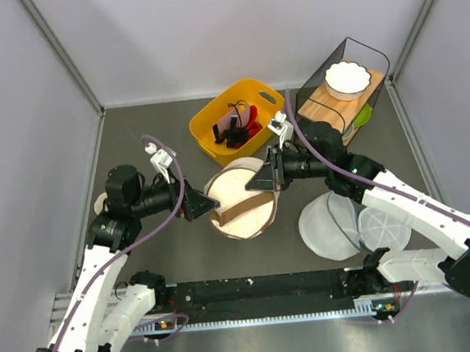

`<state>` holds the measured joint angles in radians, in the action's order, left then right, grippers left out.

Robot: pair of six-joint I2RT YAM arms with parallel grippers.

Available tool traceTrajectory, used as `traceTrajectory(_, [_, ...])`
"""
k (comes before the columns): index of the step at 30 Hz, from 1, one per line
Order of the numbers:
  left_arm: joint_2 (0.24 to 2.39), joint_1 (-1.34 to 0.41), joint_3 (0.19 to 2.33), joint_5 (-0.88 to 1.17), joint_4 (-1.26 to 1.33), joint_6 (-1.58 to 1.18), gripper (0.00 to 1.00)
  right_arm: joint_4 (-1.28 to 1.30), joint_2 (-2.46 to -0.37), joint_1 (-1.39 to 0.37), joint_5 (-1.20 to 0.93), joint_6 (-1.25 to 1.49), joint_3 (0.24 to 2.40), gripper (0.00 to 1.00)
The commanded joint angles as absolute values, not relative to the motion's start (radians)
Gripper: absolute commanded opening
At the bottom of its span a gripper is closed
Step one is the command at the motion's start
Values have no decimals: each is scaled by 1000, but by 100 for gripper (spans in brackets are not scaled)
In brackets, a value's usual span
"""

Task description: Unzip the laundry bag and remove the bra

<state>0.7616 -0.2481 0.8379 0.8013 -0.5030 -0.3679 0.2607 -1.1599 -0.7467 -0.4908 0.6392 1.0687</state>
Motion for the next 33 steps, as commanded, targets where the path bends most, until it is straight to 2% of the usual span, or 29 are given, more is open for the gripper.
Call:
traceTrajectory(1, [741, -247, 805, 976, -325, -393, 98, 124, -1132, -739, -640, 698, 1077, 0])
traceTrajectory(5, [745, -249, 792, 1077, -290, -414, 94, 100, -1146, -739, -644, 710, 1060, 0])
traceTrajectory(7, [773, -258, 773, 1086, -269, -458, 62, 78, -1164, -738, -647, 727, 1045, 0])
traceTrajectory(8, [781, -262, 749, 1094, -211, -489, 27, 77, -1173, -738, -652, 738, 1043, 0])
traceTrajectory(9, [791, -270, 735, 1083, -175, -526, 0, 77, -1181, -739, -650, 744, 1043, 0])
traceTrajectory(10, [796, -288, 720, 1068, -155, -590, 0, 80, -1198, -739, -644, 752, 1045, 1])
traceTrajectory(11, [798, -299, 697, 1046, -114, -615, 0, 137, -1204, -736, -606, 744, 1063, 17])
traceTrajectory(12, [804, -305, 689, 987, -114, -632, 0, 184, -1212, -736, -571, 727, 1077, 41])
traceTrajectory(13, [805, -313, 683, 953, -115, -667, 0, 245, -1210, -736, -524, 710, 1092, 71])
traceTrajectory(15, [813, -314, 670, 855, -130, -719, 0, 363, -1189, -735, -379, 670, 1112, 94])
traceTrajectory(17, [831, -316, 675, 787, -158, -756, 0, 440, -1133, -738, -219, 670, 1105, 98])
traceTrajectory(21, [874, -325, 672, 677, -218, -895, 0, 523, -1034, -736, 24, 793, 1033, 99])
traceTrajectory(27, [857, -357, 630, 516, -204, -1035, 0, 444, -950, -741, -63, 1020, 838, 99])
traceTrajectory(33, [910, -374, 621, 488, -173, -1133, 0, 200, -951, -788, -130, 1158, 701, 99])
